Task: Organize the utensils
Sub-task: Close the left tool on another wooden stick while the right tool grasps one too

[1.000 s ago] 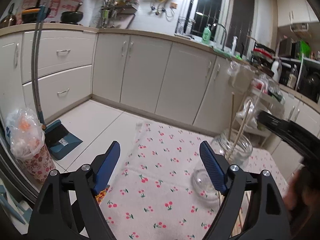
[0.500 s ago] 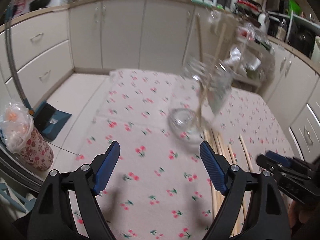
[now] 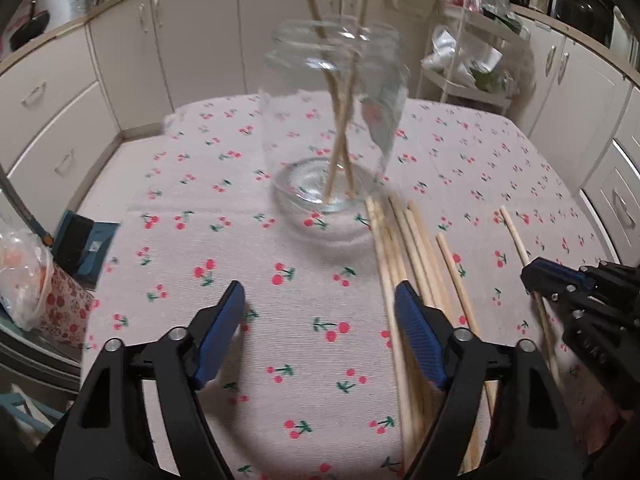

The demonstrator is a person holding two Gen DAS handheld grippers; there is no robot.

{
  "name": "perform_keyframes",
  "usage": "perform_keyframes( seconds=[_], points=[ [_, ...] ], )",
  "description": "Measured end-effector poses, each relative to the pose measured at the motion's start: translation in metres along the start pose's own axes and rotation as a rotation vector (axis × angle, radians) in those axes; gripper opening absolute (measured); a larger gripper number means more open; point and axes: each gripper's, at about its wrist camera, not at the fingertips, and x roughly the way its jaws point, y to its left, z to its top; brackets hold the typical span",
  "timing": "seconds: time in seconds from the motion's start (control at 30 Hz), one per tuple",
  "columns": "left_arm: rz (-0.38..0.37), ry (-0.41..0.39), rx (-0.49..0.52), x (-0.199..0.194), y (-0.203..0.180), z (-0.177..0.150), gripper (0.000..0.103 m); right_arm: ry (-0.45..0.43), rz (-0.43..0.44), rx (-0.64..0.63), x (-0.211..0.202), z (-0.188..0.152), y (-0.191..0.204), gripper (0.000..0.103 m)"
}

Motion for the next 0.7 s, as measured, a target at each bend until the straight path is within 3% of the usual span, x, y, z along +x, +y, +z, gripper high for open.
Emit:
perform_keyframes(
  seconds=[0.13,0.17,0.2,0.3,0.33,0.37,0.57,0.7],
  points=[
    [0.013,0.014,0.017,0.001,-0.006,0.001,0.063,-0.007,0.029,0.019,-0.002,-0.003,-0.007,0.01],
    [0.026,0.02,0.024,0.001,-0.008,0.001,0.051,-0.011,0.036,0.02,-0.002,-0.004,-0.007,0.01],
    [0.039,0.039,0.039,0.003,-0.01,0.0,0.047,-0.012,0.044,0.02,-0.003,-0.004,-0.006,0.01],
    [0.048,0.047,0.066,-0.002,-0.014,-0.004,0.024,-0.01,0.079,0.013,-0.004,-0.006,-0.002,0.009],
    [0.029,0.063,0.064,-0.004,-0.015,-0.005,0.011,-0.005,0.094,0.013,-0.005,-0.007,-0.001,0.009],
    [0.025,0.074,0.057,-0.006,-0.014,-0.006,0.007,0.0,0.109,0.014,-0.006,-0.009,0.0,0.008],
    [-0.024,0.166,0.051,-0.028,-0.007,-0.024,0.005,0.027,0.168,0.036,-0.017,-0.016,0.002,0.007],
    [0.0,0.146,0.065,-0.031,-0.004,-0.016,0.006,0.029,0.163,0.055,-0.013,-0.007,-0.004,0.011]
  ],
)
